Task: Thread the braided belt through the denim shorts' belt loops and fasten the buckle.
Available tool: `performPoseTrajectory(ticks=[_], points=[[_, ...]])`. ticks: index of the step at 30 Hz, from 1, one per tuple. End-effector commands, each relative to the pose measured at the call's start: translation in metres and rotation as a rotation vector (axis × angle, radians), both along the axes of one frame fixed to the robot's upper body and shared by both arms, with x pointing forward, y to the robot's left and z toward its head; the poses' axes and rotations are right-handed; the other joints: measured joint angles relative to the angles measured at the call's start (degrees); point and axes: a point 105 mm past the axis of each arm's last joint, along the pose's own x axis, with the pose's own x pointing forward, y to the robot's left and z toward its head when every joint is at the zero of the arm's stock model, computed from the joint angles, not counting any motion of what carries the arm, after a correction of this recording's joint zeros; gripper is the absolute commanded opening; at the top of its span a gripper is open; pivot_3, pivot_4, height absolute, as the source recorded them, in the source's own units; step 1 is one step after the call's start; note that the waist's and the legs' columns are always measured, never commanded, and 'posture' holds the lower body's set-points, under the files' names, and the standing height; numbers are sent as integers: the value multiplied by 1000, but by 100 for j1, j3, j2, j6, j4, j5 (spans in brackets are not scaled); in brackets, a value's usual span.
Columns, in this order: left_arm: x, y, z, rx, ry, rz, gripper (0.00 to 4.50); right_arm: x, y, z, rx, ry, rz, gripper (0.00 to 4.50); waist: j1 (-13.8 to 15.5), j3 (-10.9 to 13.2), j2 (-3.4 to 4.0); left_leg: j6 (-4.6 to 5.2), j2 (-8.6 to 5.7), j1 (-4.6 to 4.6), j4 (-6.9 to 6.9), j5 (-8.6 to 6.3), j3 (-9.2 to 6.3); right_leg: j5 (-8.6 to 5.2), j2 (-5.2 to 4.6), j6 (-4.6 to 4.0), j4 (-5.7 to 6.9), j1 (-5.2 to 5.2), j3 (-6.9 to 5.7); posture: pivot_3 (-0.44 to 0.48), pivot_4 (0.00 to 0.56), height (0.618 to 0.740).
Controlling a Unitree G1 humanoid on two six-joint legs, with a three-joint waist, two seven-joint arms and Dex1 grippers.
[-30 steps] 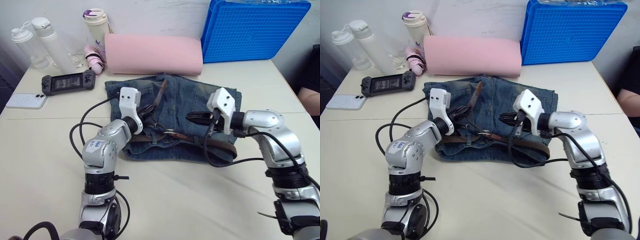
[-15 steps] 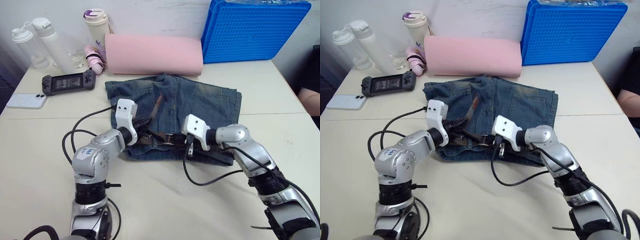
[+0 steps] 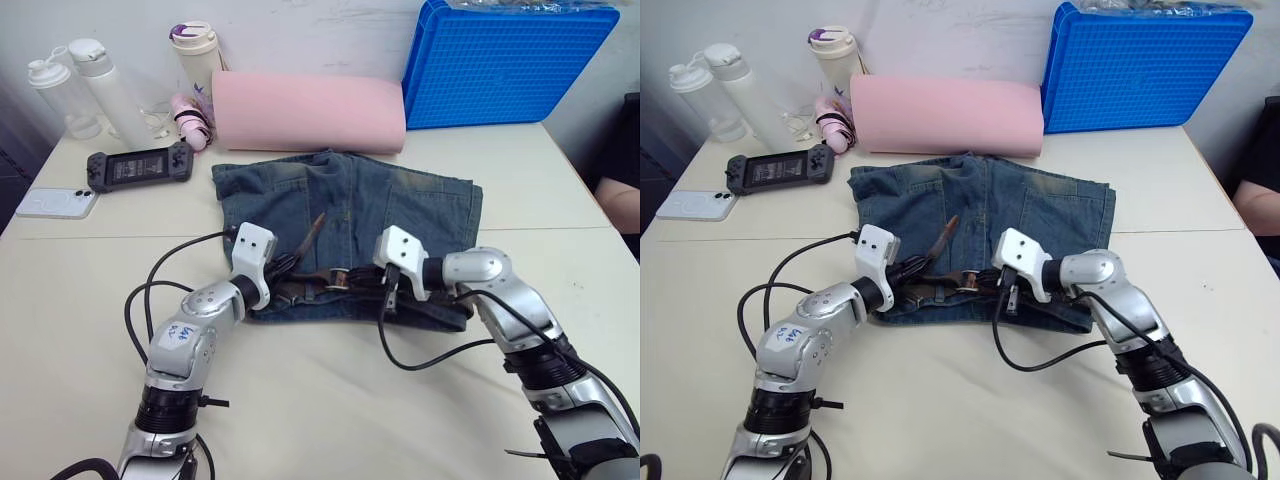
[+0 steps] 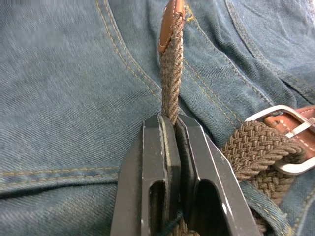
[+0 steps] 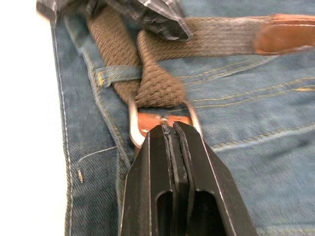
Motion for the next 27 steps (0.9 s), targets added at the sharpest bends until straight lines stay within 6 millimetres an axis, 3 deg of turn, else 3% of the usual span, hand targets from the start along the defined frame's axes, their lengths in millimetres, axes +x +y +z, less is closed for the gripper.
performPoseTrajectory(ticks=[1, 10, 21, 27], points=[[-2, -8, -1, 13, -34, -38, 0, -5, 3, 13, 10, -10, 45, 31, 3, 0, 0, 0, 0, 0, 0, 0, 0, 0, 0, 0, 0, 0, 1, 0, 150, 740], [-3, -8, -14, 72, -24, -50, 0, 7, 9, 1, -33, -9, 46, 31, 5, 0, 0, 1, -2, -4, 1, -1, 0, 0, -2, 0, 1, -3, 0, 0, 150, 740], [-1, -7, -12, 34, -23, -38, 0, 12, 27, -6, -15, 5, 84, 31, 0, -1, 1, 1, -2, -3, 1, -1, -1, 0, -2, 0, 1, -3, -1, 0, 150, 740], [-1, -9, -13, 46, -27, -47, 0, 13, 25, -27, -91, 51, 124, 31, -1, -1, 2, 1, -4, -3, 1, -1, -3, 0, -2, 0, 1, -2, -2, 0, 150, 740]])
